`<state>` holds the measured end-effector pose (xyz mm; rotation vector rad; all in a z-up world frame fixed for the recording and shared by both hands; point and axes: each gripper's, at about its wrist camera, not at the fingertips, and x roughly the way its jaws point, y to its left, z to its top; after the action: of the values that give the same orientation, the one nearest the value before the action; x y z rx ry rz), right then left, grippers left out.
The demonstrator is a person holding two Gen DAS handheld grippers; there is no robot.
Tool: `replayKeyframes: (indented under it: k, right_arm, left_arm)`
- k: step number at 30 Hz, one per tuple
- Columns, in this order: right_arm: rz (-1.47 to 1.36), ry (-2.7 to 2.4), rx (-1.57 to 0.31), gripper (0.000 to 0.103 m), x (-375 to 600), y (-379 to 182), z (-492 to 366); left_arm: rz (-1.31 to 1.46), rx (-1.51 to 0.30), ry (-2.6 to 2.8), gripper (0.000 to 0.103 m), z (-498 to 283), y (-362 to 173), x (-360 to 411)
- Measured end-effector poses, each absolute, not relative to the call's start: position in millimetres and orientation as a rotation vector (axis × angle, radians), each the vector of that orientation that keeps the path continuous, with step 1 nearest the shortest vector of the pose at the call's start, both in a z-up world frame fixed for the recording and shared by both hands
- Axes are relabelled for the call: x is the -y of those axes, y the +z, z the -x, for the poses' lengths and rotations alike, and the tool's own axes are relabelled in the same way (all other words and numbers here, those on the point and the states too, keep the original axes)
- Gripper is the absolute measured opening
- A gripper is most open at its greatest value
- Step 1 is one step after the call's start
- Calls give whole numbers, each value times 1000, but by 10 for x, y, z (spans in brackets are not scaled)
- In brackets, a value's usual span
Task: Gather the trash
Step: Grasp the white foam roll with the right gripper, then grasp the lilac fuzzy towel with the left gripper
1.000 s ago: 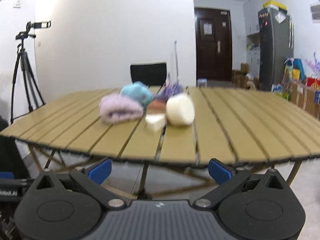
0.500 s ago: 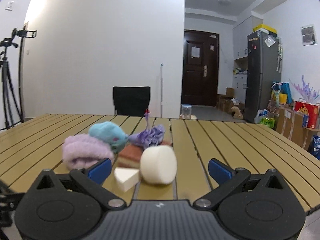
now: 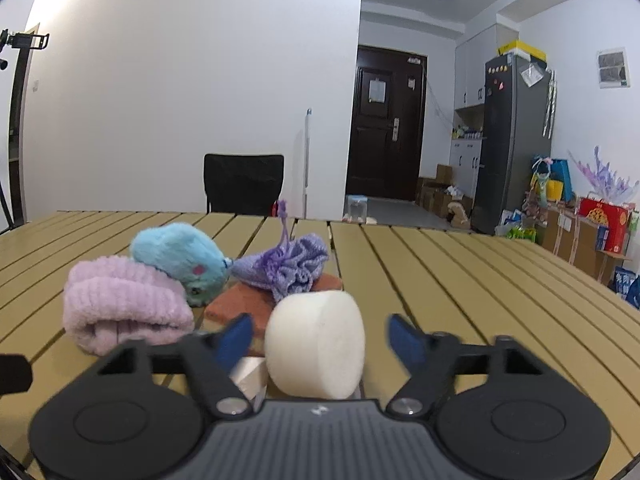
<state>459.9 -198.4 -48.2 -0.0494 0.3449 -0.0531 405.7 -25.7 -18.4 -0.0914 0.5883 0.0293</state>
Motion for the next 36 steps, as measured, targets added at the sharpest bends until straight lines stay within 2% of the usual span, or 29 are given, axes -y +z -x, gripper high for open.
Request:
replayKeyframes:
  k: [2,8,22,36]
  right_arm:
    - [13,-33,-367,47,2008,-510,-4651]
    - [-44,-29,-343,31,2166,-472,-4560]
    - [-98,-38,-267,30,2604,-338,-4277]
    - [-93,-71,-278,30,2818,-395,-4235]
  left_arm:
    - [84,-586,22,103,-4097,-181,285]
    - [49,-545,8,103,-4196,-118,380]
    - [-37,-472,-19,103,-4585,-32,692]
    - [-27,-518,-48,102,-4913,-259,708]
